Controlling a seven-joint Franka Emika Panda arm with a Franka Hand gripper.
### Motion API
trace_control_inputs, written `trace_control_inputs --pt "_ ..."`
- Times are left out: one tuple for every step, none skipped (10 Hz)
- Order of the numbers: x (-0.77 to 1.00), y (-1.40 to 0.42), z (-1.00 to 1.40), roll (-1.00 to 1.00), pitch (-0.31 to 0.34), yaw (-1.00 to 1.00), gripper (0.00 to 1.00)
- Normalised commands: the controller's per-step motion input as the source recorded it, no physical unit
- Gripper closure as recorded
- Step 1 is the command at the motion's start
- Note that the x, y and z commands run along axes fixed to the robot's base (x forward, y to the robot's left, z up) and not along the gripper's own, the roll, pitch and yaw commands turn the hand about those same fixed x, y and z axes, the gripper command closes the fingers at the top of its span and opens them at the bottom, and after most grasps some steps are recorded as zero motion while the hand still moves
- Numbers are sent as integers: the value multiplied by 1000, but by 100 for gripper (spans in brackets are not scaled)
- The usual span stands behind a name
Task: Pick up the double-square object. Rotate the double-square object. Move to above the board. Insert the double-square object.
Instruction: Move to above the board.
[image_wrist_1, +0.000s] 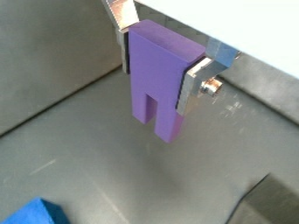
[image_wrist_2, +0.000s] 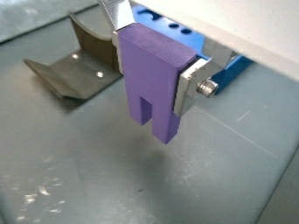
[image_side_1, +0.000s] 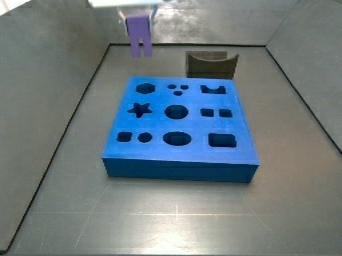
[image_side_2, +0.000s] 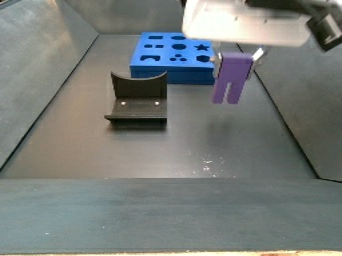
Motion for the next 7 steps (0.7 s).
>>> trace_control_inputs --pt "60 279 1000 -159 64 -23 100" --pt "57 258 1000 -153 70 -27 100" --pt "52 231 1000 -140 67 -30 100" --pt "49 209 1000 -128 66 -31 100" --pt "45 188 1000 -116 67 -32 100" --pt "35 148 902 -98 69 -33 100" --pt "27 106 744 -85 74 -33 100"
